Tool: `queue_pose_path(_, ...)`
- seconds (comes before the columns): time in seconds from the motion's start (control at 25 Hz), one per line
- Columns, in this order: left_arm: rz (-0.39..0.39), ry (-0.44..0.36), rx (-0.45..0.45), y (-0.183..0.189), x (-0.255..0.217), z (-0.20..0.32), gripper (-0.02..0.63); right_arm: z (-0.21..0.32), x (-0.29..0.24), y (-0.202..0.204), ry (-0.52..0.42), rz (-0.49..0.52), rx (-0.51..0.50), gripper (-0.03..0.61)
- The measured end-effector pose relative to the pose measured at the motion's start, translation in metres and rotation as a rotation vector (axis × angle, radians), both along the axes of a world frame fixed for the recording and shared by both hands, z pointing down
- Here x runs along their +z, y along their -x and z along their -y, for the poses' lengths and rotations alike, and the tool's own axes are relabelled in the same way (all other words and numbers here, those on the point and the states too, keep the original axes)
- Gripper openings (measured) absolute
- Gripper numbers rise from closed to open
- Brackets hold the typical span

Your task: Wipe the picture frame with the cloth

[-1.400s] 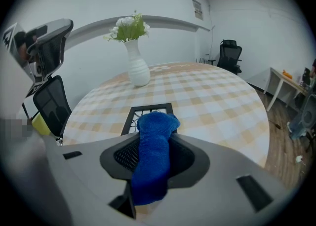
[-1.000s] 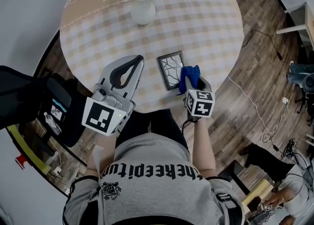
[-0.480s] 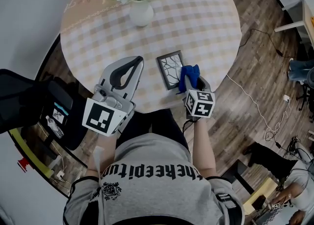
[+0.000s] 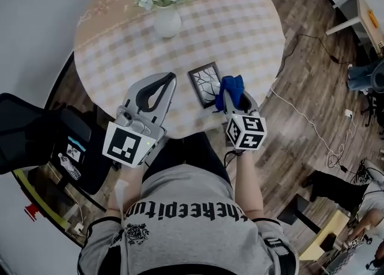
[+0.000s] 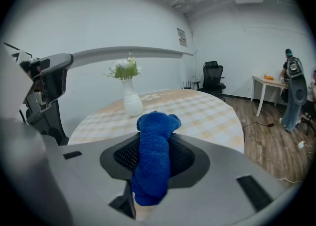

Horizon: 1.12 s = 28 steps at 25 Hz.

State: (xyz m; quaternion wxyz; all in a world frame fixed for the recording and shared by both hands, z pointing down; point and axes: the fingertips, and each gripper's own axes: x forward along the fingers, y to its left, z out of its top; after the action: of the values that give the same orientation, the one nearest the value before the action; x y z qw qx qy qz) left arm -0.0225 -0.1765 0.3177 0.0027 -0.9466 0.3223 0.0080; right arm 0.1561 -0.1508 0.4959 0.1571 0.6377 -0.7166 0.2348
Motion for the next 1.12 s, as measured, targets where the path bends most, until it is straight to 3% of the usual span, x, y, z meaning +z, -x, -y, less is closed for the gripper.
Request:
queue_pose_path(0.32, -0.016, -0.034, 0.045, 0.005, -0.011, -0.023, 0.016, -0.017, -0.05, 0.017, -0.135, 0.025, 0.012, 0.141)
queue_pose_path(1.12, -0.05, -0.111, 0.153, 0.006, -0.033, -0.061, 0.016, -0.057, -0.129, 0.034, -0.361, 0.026, 0.068, 0.141)
